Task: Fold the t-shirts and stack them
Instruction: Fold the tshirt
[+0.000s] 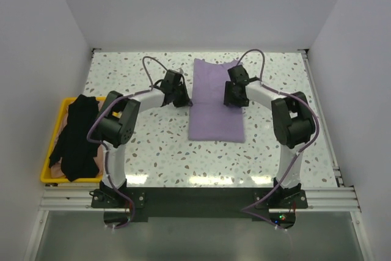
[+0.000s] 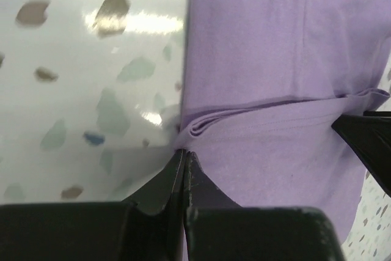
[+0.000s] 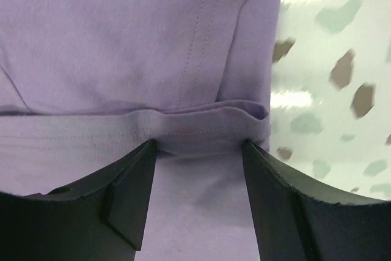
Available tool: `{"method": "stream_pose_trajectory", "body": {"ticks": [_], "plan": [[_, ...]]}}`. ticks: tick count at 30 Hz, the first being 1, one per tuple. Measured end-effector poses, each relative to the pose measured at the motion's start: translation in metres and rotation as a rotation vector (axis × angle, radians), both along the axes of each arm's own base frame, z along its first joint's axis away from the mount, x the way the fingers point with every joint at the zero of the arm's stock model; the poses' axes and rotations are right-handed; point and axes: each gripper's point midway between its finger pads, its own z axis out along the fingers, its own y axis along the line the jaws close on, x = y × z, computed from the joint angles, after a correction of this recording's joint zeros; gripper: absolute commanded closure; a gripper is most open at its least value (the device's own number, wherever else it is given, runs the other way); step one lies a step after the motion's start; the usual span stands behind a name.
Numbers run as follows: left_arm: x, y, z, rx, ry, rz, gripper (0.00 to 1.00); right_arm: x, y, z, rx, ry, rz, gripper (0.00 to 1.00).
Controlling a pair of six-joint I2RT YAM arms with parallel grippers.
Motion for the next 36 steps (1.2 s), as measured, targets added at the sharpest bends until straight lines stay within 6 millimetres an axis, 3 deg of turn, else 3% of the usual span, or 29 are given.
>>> {"method": "stream_pose_trajectory", "body": {"ticks": [11, 16, 21, 26, 31, 34, 36], "plan": [[-0.079, 0.051, -0.003, 0.071, 0.049, 0.066, 0.99, -0.069, 0.048, -0.001, 0.033, 0.037, 0.109, 0.37], [-0.092, 0.061, 0.01, 0.073, 0.025, 0.078, 0.99, -0.091, 0.062, 0.001, 0.063, 0.055, 0.137, 0.34], [-0.096, 0.063, 0.027, 0.061, -0.005, 0.079, 0.93, -0.1, 0.057, 0.008, 0.096, 0.075, 0.12, 0.31], [-0.099, 0.065, 0.038, 0.06, -0.025, 0.074, 0.73, -0.099, 0.039, 0.022, 0.212, 0.083, 0.074, 0.3], [-0.121, 0.076, 0.036, 0.065, -0.019, 0.073, 0.64, -0.096, 0.02, 0.044, 0.313, 0.049, 0.018, 0.31], [-0.141, 0.085, 0.031, 0.074, -0.002, 0.065, 0.6, -0.112, 0.028, 0.053, 0.384, 0.027, 0.032, 0.36], [-0.154, 0.09, 0.026, 0.082, 0.008, 0.054, 0.57, -0.135, 0.031, 0.051, 0.425, 0.04, 0.033, 0.39]]}}
